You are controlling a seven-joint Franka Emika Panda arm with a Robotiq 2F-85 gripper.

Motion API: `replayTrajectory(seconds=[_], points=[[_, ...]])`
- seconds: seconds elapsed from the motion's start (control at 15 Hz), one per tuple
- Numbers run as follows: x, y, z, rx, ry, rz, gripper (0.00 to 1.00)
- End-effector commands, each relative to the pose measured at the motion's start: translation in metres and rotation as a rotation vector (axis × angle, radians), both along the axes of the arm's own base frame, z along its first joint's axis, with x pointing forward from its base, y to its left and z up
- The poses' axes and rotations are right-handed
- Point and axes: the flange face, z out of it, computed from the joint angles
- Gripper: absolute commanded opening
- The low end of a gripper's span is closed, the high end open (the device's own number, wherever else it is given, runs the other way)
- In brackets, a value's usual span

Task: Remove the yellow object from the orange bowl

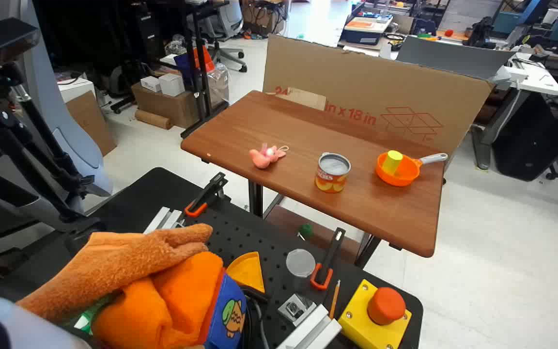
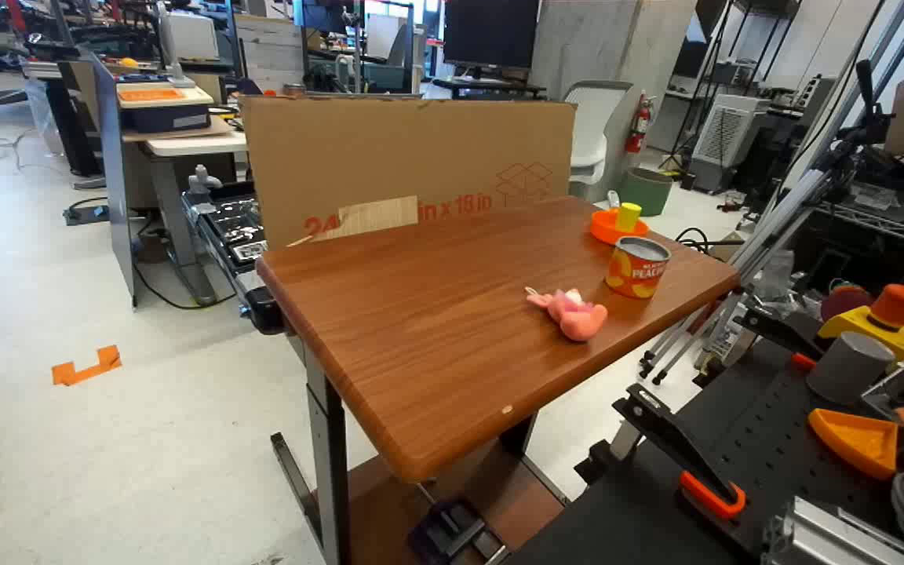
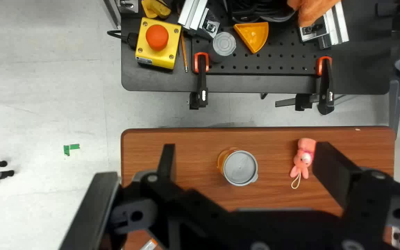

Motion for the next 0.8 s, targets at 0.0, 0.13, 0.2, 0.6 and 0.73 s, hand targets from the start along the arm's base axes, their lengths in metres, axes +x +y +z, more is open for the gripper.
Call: replayTrajectory(seconds=[0.0,0.13,0.2,0.6,0.73], points=[[0.0,0.0,0.0,0.0,0.001,0.0,1.0],[0.008,0.005,-0.005,0.002,0.017,-0.021,1.0],[0.014,0.009,-0.009,-0.007,0.023,-0.037,1.0],[0.065,0.029,-0.08,-0.172,0.052,-0.2,1.0],[0.08,0.031,-0.11,-0.21,0.052,-0.243,1.0]])
